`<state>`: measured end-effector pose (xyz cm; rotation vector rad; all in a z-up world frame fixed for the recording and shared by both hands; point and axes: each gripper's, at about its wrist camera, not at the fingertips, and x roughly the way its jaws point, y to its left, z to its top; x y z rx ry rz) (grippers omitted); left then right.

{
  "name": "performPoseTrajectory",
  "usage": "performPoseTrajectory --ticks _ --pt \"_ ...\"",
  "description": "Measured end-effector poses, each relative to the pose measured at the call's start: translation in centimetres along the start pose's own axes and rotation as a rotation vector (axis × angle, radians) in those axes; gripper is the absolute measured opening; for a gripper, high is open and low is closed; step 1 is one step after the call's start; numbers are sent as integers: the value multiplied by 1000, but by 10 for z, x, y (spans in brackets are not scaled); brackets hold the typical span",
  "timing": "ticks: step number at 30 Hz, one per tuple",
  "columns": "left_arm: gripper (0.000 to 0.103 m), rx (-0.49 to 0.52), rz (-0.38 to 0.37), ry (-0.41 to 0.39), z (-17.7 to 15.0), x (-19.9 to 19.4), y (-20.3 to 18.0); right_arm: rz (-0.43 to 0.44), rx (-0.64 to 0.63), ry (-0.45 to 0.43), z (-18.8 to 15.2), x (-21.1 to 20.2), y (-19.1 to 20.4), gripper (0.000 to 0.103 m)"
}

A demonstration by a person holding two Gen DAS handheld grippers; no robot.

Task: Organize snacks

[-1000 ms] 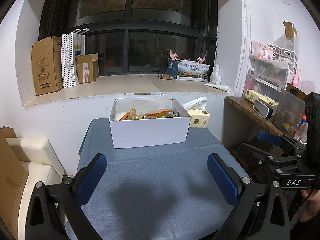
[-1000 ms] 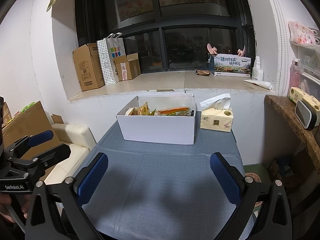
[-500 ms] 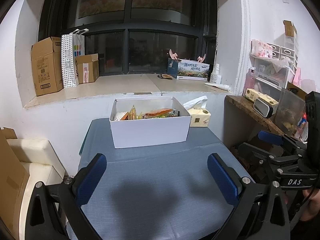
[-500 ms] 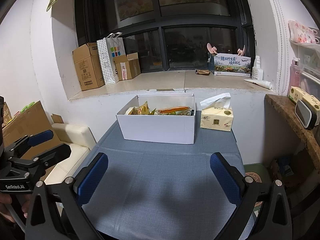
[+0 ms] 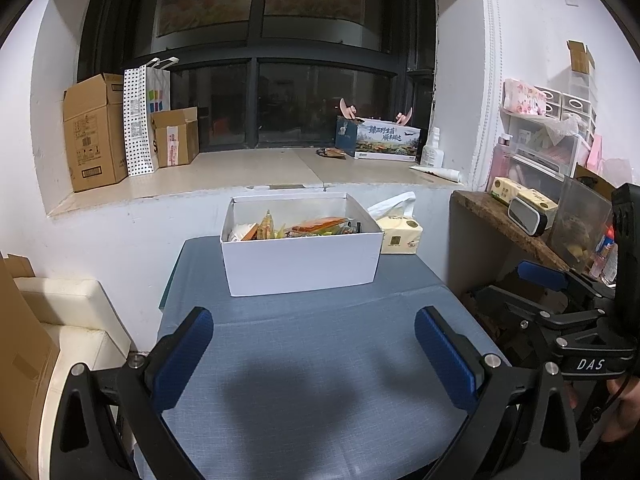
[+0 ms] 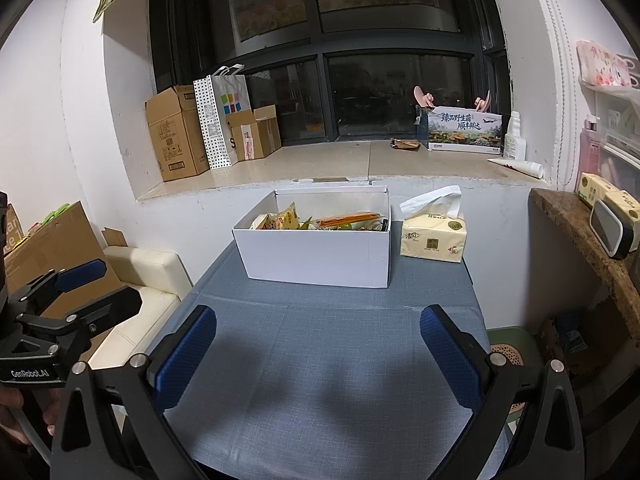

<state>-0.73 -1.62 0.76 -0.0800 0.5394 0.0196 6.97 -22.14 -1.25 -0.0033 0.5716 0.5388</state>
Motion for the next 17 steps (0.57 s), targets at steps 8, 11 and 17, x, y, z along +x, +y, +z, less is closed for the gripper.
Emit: performPoseTrajectory --ticks 8,11,17 --pt "103 1 -1 0 0 0 0 0 -1 0 -1 0 -1 103" --pt "103 1 1 0 0 0 0 1 -1 0 -1 0 -1 103" --pt "103 -3 -11 -6 -1 -1 3 -1 -2 0 0 0 -1 103"
